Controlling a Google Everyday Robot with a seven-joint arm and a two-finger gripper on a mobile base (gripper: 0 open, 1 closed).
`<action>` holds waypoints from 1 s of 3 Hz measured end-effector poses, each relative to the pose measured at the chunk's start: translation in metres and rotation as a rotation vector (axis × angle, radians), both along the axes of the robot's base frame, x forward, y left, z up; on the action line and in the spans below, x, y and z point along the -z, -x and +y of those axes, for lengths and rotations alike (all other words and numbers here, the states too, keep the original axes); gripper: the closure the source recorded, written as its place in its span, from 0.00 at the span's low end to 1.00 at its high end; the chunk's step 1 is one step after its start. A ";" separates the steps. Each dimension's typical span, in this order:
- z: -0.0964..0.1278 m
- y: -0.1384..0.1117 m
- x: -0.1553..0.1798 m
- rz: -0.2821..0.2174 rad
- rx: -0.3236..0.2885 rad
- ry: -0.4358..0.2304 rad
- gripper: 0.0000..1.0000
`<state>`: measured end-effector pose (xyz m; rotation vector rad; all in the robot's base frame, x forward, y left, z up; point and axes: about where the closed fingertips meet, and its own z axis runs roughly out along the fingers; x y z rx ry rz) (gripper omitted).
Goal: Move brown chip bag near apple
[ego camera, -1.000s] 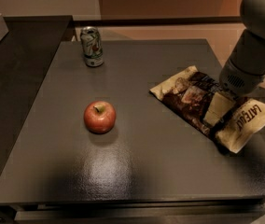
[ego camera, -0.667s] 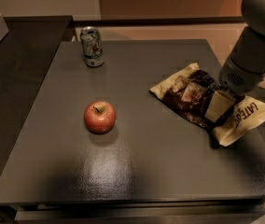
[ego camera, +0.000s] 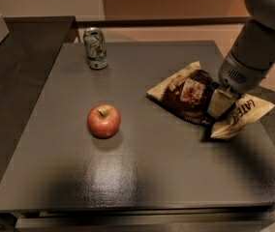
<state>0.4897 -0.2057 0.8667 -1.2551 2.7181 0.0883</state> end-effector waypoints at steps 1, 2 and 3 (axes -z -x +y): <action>0.022 0.001 -0.008 -0.001 -0.034 -0.024 1.00; 0.052 0.001 -0.011 0.011 -0.078 -0.043 1.00; 0.083 0.002 -0.012 0.023 -0.124 -0.055 1.00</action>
Offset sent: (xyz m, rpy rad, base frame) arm -0.0027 0.0864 0.0143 0.0636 0.0373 0.1298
